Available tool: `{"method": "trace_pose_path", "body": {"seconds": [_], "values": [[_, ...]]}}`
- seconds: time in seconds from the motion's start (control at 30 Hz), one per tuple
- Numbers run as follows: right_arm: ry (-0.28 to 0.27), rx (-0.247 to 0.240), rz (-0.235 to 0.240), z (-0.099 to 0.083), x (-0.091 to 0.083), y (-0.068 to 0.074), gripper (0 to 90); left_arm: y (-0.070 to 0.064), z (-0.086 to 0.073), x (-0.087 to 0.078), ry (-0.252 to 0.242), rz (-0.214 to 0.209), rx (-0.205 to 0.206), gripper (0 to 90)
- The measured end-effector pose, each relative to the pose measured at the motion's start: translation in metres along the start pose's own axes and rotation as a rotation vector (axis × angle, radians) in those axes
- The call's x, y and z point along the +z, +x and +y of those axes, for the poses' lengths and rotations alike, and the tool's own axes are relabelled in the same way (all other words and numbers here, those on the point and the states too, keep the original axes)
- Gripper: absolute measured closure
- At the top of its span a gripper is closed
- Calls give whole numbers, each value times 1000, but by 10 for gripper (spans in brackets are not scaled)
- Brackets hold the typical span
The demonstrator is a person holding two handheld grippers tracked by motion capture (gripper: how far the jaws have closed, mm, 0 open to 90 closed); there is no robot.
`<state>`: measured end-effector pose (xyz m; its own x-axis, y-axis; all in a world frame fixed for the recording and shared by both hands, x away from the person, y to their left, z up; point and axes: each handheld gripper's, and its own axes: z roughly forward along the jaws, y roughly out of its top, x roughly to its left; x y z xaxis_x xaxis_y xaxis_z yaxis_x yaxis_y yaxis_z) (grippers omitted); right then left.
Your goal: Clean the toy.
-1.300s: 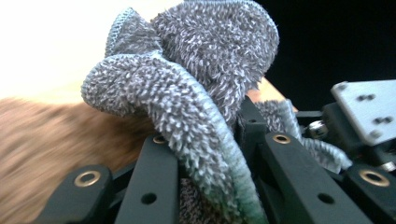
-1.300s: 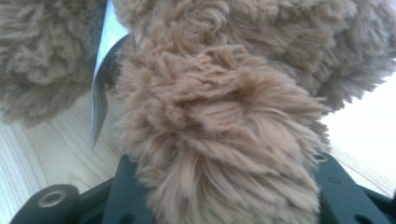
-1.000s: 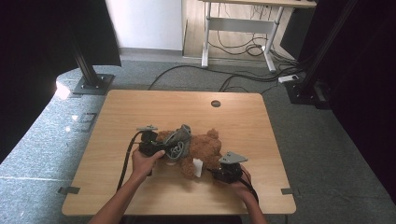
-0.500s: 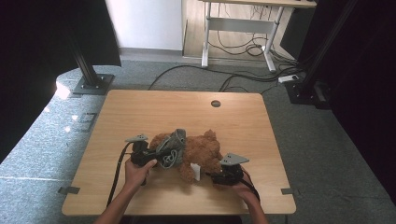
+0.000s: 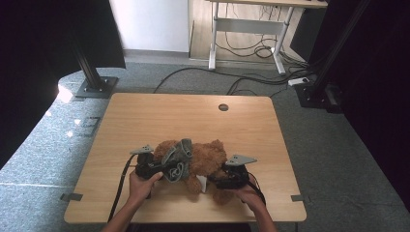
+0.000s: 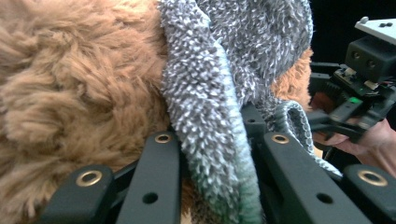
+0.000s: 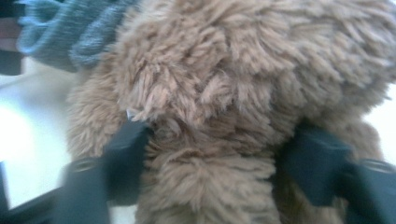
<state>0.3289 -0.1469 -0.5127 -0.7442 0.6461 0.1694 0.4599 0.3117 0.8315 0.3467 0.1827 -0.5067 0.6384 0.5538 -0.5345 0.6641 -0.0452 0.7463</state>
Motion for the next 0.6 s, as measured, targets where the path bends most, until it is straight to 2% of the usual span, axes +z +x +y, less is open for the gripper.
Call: {"method": "trace_pose_path", "body": {"seconds": [0.07,0.13,0.23,0.4,0.5,0.6], "values": [[24,8,-12,-2,1,-2,458,-1,-2,4,3,-12,-3,751],[29,12,-51,-5,2,-5,514,-4,-2,12,12,-15,9,752],[30,11,-101,-6,3,-10,550,-6,5,23,18,4,32,754],[5,8,-188,-3,7,-26,579,1,18,39,12,4,22,753],[-12,6,-187,-5,8,-31,581,0,20,34,20,-3,25,750],[-12,-7,-179,-6,8,-31,584,-2,19,25,32,7,37,747]]}}
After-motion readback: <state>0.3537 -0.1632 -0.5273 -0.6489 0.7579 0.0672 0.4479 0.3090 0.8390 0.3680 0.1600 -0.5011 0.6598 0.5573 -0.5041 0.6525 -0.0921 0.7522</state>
